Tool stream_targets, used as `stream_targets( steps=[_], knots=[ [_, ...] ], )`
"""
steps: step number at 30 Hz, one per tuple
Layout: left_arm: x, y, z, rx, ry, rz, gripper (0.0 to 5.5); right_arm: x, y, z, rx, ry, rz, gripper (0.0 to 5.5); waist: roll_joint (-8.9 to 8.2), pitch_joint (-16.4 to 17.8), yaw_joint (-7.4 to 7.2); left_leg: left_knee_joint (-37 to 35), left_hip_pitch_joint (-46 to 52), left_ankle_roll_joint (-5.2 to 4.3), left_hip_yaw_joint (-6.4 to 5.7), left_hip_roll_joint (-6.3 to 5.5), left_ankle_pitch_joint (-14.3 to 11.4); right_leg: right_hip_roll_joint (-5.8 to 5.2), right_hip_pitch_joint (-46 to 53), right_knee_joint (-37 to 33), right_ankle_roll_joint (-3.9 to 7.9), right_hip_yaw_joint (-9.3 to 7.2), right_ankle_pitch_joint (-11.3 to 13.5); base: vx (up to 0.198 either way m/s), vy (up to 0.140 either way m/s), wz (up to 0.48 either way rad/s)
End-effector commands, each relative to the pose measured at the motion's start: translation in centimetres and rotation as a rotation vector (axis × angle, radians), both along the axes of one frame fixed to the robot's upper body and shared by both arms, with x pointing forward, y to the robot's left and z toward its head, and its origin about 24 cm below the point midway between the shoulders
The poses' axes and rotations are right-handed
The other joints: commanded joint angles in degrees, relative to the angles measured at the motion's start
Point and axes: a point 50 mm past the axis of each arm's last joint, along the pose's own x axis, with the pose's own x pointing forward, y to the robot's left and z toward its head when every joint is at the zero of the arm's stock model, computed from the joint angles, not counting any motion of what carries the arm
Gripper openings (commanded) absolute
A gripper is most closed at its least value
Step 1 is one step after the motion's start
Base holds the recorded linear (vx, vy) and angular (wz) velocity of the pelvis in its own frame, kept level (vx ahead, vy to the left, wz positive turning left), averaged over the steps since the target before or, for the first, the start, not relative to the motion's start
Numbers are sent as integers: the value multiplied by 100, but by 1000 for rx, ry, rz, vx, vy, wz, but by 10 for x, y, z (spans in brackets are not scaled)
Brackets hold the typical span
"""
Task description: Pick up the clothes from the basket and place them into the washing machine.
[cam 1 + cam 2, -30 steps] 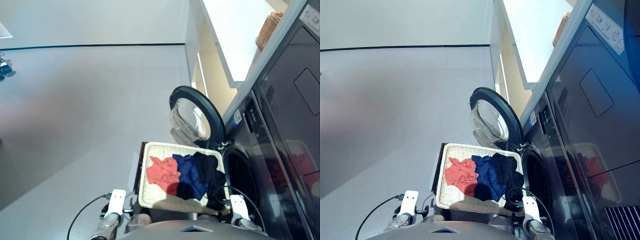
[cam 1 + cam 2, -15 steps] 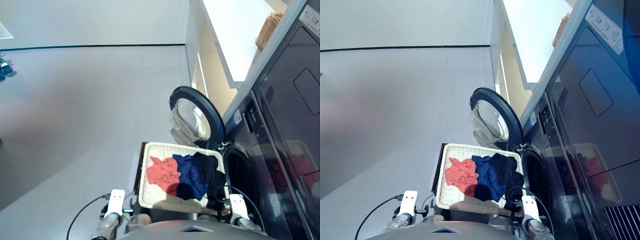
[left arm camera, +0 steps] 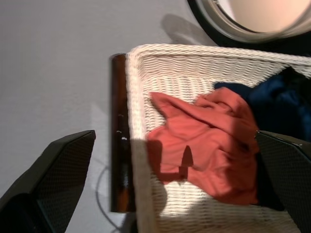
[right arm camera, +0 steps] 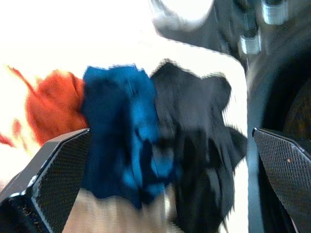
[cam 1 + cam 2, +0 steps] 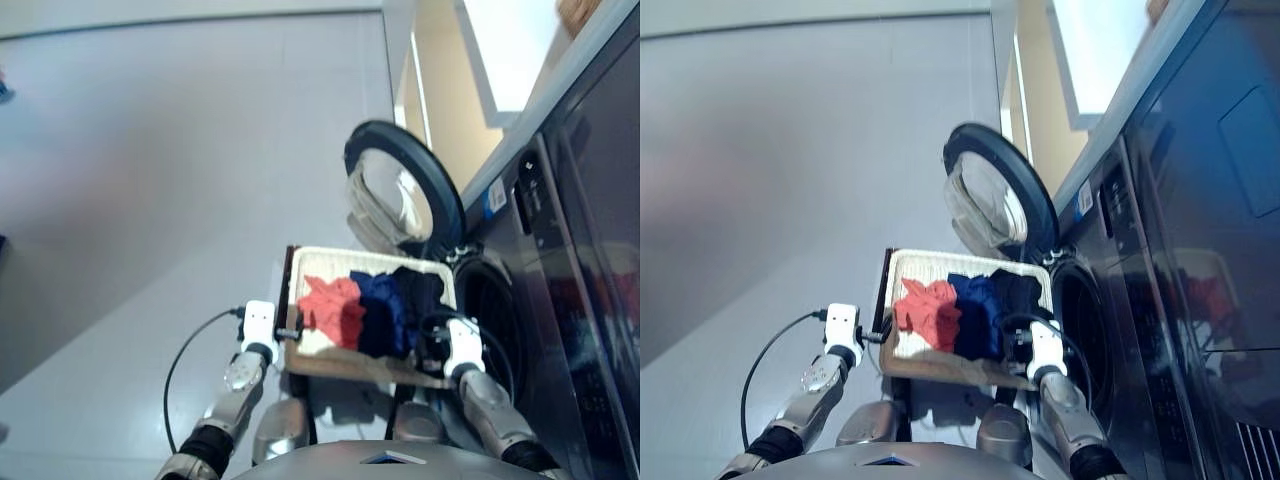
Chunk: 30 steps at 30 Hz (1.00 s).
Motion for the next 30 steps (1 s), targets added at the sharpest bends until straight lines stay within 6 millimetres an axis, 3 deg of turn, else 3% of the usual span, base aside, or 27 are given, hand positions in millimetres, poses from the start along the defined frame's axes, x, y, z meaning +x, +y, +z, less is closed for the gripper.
stream_targets(
  steps=[1,7,10,16,20,26,30],
  knots=[
    [26,-12,41,36,-219,-40,550,26,27,62,48,-311,92,550,-325,357,-94,567,-288,-244,162,171,-140,-325,-438,388,168,120,116,-71,-53,-33],
    [51,-32,72,79,-351,-43,550,37,65,122,85,-563,231,550,-511,830,-149,1318,-1089,-273,84,332,-360,-238,-1376,1134,83,418,-51,-103,-36,-104],
    [60,-37,80,96,-380,-14,550,37,86,150,109,-679,303,550,-553,831,-194,1817,-1717,-233,-53,432,-545,-180,-2140,1753,43,600,-212,-104,-21,-67],
    [84,-44,95,147,-413,76,550,34,118,185,182,-816,395,550,-640,831,-301,2582,-2805,-226,-207,541,-733,-161,-3203,2511,1,737,-423,-95,-23,87],
    [98,-35,99,184,-398,160,550,27,136,201,248,-875,480,550,-717,831,-347,2888,-3341,-225,-321,558,-791,-139,-3711,2778,-27,765,-471,-72,-18,70],
    [115,-17,107,178,-369,292,550,20,144,210,306,-902,530,550,-834,831,-445,3157,-3866,-225,-429,554,-834,-111,-4169,2956,-44,787,-499,-28,-9,5],
    [133,18,117,143,-305,468,550,13,149,213,338,-914,581,550,-978,831,-589,3312,-4230,-235,-497,573,-855,-67,-4535,3087,-60,848,-524,21,-8,9]
  ],
)
